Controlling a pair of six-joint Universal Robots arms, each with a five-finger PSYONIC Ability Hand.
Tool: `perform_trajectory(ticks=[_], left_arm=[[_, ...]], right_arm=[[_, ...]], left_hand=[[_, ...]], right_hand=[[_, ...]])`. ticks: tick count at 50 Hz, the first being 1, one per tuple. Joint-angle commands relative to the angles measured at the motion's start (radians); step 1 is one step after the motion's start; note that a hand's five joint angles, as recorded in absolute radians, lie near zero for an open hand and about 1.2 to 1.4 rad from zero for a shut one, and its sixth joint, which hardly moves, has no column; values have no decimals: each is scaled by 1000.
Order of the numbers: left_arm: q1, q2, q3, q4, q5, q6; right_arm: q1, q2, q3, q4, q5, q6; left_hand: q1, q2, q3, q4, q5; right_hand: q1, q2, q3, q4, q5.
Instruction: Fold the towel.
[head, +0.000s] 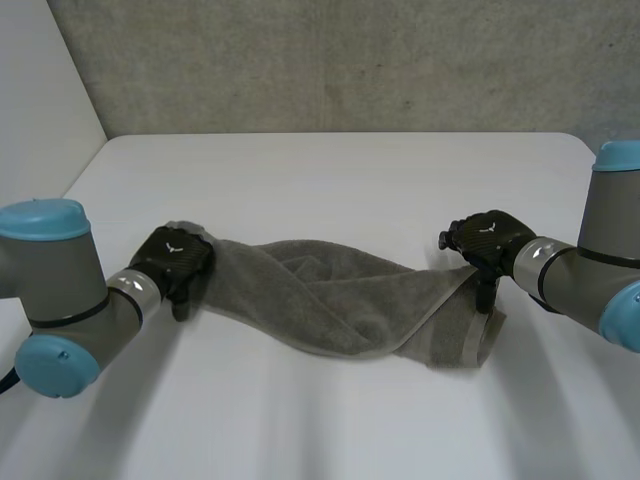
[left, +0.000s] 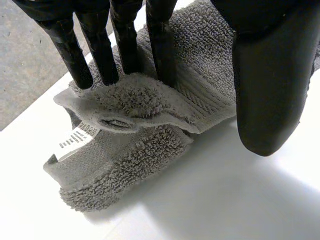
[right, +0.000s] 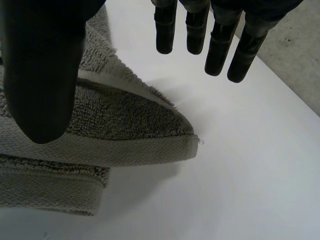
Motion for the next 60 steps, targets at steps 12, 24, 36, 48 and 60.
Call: perform_trajectory(ticks=[12,24,36,48,60], left_arm=[[32,8,1,-11,-3,115],[56,8,-7,2,-3,164],[73,-7,9,31,3,164],[73,-16,5,80,3,165],[73,-27,22,81,3,165]], right_arm=[[0,24,-27,-1,1,3],[-23,99,-157,13,7,3],[-35,237,-312,129,5,14],[-28,279,-341,188,-3,58],[-74,164,-353,207,-39,225]], left_hand=[[-130,-133,-131,-130,-125],[-124,-127,-125,-124,-120],[-36,-39,-37,-36,-32],[136,134,136,136,141],[896,894,896,896,901]], right_hand=[[10,8,3,6,14],[10,8,3,6,14],[260,257,253,255,263],[570,567,562,565,573],[1107,1105,1100,1103,1111]])
